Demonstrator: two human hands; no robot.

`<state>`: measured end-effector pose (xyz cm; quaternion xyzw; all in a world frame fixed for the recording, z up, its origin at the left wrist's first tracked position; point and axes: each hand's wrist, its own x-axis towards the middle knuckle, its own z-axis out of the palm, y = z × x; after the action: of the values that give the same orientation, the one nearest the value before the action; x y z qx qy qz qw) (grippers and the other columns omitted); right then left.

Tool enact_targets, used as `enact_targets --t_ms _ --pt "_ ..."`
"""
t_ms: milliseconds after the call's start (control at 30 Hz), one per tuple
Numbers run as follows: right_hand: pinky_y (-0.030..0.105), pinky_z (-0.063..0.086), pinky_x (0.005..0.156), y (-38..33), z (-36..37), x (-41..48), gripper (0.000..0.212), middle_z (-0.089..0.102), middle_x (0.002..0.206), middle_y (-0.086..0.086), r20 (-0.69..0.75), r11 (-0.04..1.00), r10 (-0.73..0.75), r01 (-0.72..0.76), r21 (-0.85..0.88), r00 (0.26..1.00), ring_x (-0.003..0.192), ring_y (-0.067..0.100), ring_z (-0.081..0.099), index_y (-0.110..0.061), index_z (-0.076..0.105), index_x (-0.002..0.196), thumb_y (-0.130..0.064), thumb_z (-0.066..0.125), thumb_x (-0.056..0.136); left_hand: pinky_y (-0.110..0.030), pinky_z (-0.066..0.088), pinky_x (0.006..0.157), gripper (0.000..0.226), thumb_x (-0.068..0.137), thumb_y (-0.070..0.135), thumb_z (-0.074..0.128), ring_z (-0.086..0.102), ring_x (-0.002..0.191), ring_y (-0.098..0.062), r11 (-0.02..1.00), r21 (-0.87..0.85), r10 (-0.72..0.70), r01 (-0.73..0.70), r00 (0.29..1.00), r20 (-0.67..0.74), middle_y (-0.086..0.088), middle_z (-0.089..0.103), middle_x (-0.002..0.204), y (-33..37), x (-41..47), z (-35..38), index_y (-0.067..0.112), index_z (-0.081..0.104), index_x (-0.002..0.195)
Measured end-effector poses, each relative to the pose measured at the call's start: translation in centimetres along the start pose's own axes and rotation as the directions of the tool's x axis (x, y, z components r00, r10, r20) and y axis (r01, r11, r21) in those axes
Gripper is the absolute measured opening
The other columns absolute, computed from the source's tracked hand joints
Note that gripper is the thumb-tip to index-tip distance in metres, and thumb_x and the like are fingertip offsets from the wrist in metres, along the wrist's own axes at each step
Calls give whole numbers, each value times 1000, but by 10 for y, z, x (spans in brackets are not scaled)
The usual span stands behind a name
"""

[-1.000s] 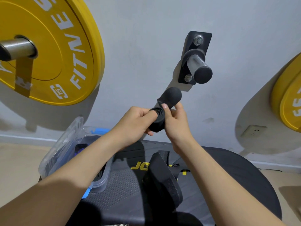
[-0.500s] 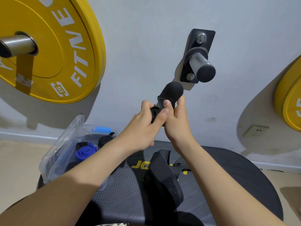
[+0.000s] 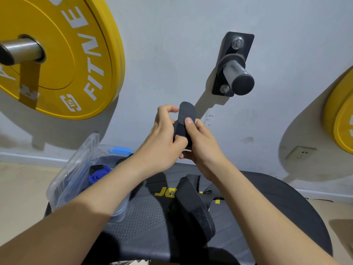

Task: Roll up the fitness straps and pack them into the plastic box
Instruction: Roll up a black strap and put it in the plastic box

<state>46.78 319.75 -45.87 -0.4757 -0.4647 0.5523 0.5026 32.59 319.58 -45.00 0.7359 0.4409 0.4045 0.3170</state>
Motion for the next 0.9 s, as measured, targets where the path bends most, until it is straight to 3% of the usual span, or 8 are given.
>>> enact_targets --t_ms 100,200,333,400,467,600,800,900 --pt "38 53 58 -1 2 -2 22 73 85 9 -6 999 7 -7 43 1000 68 25 67 -9 53 119 -29 45 116 -11 51 65 62 95 -1 54 65 82 -9 997 70 16 -18 999 36 -3 46 125 -5 2 -1 29 29 144" --pt "37 64 71 -1 4 -3 19 79 96 8 5 987 -12 11 161 1000 80 20 78 -3 60 123 -16 48 115 -13 44 75 64 91 2 59 58 99 -11 992 129 27 -15 996 -90 1 53 127 -8 2 -1 27 37 145" --pt "30 63 76 -1 6 1 18 79 97 9 7 967 -113 108 230 994 86 15 77 -2 70 112 -8 54 112 -28 47 93 49 94 48 51 57 118 -11 986 -20 -164 163 969 -184 5 57 127 -10 8 -1 27 51 138" --pt "30 63 73 0 8 3 17 77 95 10 1 973 -129 126 194 992 85 16 77 -4 72 106 -9 56 111 -32 54 79 42 107 60 39 70 95 -10 961 11 -273 276 956 -105 0 71 104 -14 8 -3 25 52 124" --pt "32 62 69 2 12 5 20 74 85 6 -29 987 -153 154 52 988 77 16 73 -10 68 96 -16 58 111 -29 47 61 40 111 59 33 66 69 -7 945 83 -311 316 948 -65 -2 68 82 -19 5 -7 22 48 111" --pt "42 61 61 14 20 11 21 66 90 8 -57 962 -202 188 -198 978 70 16 69 -19 48 96 -31 55 111 -24 37 63 32 114 48 34 55 87 -8 949 219 -212 227 973 -92 -1 58 104 -24 -1 -11 19 43 107" --pt "29 40 47 16 31 20 32 56 77 4 142 992 96 -107 73 985 57 18 45 -15 49 107 -46 56 107 -5 41 82 4 111 24 43 51 111 5 987 157 -35 44 998 -56 1 45 124 -30 -13 -30 27 40 109" --pt "26 37 45 13 42 16 45 63 74 4 301 971 172 -213 108 938 56 15 43 -6 67 110 -48 54 111 -26 49 89 10 107 18 47 57 107 -7 994 75 -73 79 994 -77 0 51 121 -34 -17 -48 24 43 114"
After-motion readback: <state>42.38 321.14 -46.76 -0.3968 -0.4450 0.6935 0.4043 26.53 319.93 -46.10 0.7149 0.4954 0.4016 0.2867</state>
